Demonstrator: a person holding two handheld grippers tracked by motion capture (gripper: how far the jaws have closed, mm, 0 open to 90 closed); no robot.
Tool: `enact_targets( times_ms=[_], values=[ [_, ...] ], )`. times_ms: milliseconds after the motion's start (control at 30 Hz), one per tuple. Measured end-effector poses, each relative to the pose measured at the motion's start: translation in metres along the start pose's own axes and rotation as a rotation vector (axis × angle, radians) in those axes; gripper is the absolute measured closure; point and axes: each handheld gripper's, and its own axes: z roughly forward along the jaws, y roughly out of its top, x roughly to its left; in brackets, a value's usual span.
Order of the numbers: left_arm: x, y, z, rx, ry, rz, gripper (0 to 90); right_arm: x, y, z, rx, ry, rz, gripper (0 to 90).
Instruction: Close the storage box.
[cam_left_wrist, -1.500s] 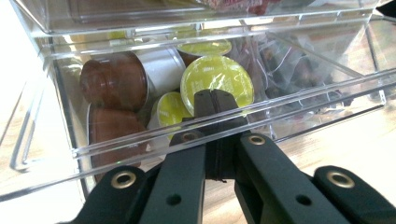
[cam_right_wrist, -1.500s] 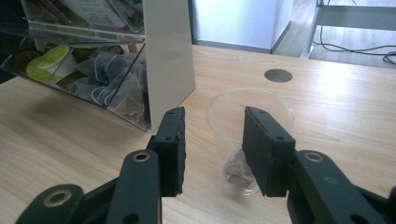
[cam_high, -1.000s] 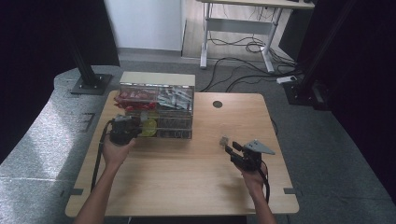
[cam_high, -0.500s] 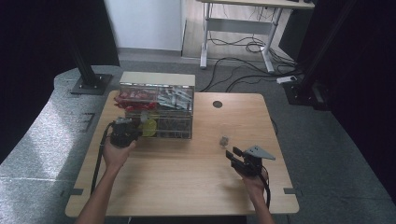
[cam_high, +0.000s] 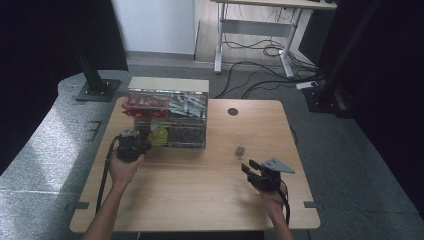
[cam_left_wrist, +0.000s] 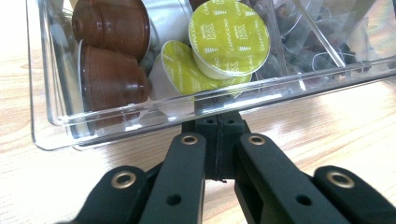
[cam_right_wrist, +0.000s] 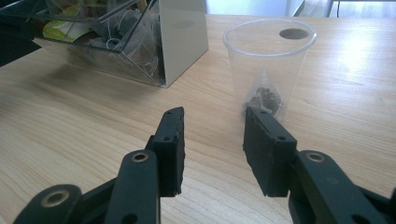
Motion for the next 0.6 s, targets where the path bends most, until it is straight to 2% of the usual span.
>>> enact_targets(
  times_ms=[600],
  values=[
    [-0.0030, -0.0061, 0.0043, 0.014, -0.016, -0.009, 90.0, -0.0021, -0.0035, 0.0007, 0.008, -0.001, 0.001, 57.8]
  ],
)
